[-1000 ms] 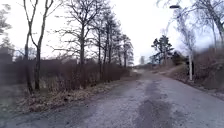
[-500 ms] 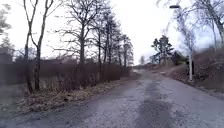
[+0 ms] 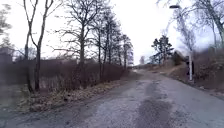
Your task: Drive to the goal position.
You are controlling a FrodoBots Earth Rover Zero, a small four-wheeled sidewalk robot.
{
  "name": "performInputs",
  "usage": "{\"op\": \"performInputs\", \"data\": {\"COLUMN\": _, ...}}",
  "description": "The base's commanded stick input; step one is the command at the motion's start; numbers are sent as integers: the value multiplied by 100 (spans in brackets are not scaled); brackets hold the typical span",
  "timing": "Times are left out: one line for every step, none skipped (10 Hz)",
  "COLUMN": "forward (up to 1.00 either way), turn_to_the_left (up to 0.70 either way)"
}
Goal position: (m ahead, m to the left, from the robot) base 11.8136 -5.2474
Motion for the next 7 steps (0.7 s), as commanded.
{"op": "performInputs", "data": {"forward": 70, "turn_to_the_left": 1}}
{"op": "performInputs", "data": {"forward": 70, "turn_to_the_left": 1}}
{"op": "performInputs", "data": {"forward": 70, "turn_to_the_left": 1}}
{"op": "performInputs", "data": {"forward": 70, "turn_to_the_left": 1}}
{"op": "performInputs", "data": {"forward": 70, "turn_to_the_left": 1}}
{"op": "performInputs", "data": {"forward": 70, "turn_to_the_left": 1}}
{"op": "performInputs", "data": {"forward": 70, "turn_to_the_left": 1}}
